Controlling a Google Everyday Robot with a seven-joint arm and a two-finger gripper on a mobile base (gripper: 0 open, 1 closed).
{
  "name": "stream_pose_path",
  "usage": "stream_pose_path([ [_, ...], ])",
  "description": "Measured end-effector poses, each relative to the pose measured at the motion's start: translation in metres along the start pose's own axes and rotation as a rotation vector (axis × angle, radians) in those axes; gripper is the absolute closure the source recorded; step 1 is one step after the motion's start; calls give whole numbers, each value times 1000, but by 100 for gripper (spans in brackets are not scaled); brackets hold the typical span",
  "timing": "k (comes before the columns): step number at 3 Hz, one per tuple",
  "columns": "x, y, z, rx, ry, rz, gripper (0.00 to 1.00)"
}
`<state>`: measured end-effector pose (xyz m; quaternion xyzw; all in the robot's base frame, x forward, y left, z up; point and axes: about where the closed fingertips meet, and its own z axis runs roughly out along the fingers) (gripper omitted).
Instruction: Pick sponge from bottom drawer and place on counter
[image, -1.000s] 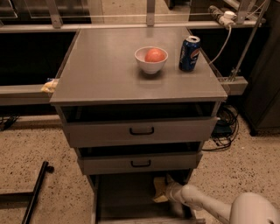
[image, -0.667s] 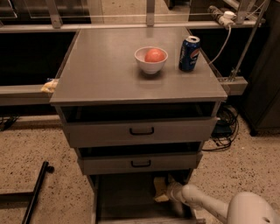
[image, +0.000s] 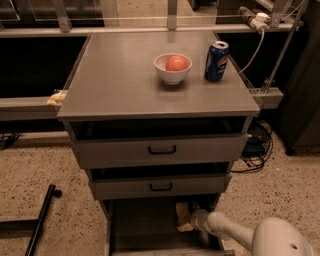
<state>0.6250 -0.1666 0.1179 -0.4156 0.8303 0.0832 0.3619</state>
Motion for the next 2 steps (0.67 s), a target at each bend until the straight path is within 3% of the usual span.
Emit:
stream_pose_path([
  [1,8,2,6,-10,15,14,26],
  [2,10,5,7,-16,21,21,44],
])
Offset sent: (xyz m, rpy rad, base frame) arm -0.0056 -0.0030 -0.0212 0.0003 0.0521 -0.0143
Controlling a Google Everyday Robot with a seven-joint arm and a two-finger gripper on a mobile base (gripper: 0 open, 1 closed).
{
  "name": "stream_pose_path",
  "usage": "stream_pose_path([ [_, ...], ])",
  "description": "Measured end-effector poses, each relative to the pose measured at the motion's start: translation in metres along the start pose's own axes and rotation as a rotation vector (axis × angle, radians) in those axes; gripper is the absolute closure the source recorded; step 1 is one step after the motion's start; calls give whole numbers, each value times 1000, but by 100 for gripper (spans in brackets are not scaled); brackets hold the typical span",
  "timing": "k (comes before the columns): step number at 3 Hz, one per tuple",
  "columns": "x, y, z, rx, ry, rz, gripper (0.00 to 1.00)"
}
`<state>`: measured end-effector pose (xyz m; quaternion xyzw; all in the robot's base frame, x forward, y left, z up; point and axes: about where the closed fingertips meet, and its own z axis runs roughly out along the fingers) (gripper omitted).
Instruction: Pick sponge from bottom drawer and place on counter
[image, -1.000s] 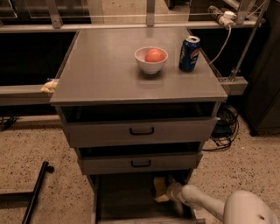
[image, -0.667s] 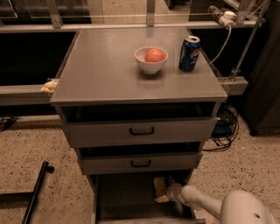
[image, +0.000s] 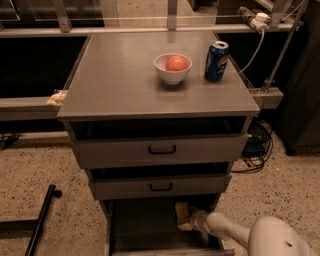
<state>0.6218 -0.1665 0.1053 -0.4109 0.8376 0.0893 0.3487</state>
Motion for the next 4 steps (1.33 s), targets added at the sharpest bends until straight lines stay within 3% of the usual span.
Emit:
stream_pose_path([
  [2,-3,2,-3,-4,1,-2,91],
  [3,-6,14,-17,-33,4,-24,100],
  [4,-14,23,-50,-68,13,-56,100],
])
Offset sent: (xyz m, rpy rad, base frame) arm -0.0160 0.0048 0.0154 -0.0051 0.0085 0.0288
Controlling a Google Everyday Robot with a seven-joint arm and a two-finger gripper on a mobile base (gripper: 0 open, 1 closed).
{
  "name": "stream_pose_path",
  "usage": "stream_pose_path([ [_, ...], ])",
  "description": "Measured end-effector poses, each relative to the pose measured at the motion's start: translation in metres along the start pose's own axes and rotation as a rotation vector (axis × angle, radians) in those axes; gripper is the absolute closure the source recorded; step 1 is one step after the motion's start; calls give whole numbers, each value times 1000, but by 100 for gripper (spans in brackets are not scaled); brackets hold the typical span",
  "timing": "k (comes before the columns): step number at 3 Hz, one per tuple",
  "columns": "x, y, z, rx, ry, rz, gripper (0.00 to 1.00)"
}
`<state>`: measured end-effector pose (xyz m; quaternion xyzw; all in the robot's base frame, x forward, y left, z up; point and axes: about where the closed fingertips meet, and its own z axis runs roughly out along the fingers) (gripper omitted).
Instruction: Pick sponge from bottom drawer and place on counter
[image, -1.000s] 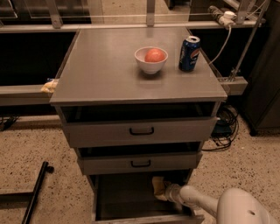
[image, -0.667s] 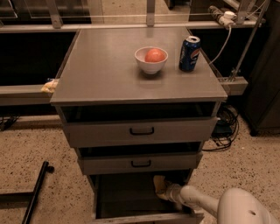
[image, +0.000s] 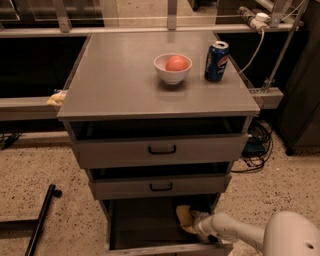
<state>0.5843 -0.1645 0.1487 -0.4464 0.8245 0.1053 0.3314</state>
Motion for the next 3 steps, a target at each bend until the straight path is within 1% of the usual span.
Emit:
stream_pose_path([
  [1,-21,6,-54,-21,8,-44,100],
  [2,-53,8,-106,-21,37,-101,100],
  [3,-71,16,-131,-34,43,-147,100],
])
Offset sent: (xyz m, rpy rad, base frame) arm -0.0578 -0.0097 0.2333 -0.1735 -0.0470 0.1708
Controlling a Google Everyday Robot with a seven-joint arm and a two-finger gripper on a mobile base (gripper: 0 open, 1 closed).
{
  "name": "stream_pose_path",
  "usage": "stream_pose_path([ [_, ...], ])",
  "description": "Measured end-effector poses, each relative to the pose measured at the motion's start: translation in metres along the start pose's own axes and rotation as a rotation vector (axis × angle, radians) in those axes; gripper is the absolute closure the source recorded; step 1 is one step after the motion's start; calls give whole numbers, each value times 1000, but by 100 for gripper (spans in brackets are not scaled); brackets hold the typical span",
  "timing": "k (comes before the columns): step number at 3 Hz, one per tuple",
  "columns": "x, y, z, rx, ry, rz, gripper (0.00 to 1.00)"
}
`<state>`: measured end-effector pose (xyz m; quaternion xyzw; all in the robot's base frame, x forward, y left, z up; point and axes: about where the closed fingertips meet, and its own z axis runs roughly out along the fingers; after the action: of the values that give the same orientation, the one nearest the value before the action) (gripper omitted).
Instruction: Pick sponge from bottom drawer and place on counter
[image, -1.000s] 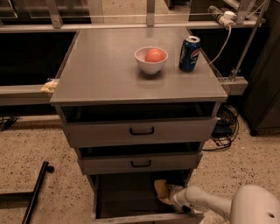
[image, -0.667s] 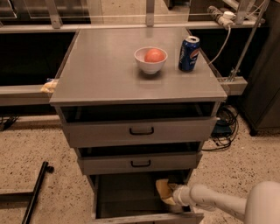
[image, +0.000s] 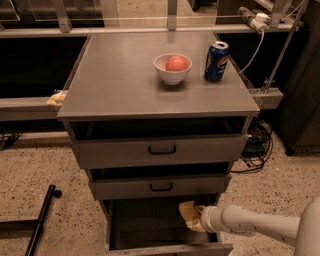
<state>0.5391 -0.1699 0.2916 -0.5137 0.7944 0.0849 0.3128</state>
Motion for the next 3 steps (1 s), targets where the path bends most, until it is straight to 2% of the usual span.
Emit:
stream_pose_path([
  [1,0,0,0,0,0,0,100],
  [2,-14,6,-24,-43,-14,-52,100],
  [3,-39,21,-83,-128,-5,-115,100],
])
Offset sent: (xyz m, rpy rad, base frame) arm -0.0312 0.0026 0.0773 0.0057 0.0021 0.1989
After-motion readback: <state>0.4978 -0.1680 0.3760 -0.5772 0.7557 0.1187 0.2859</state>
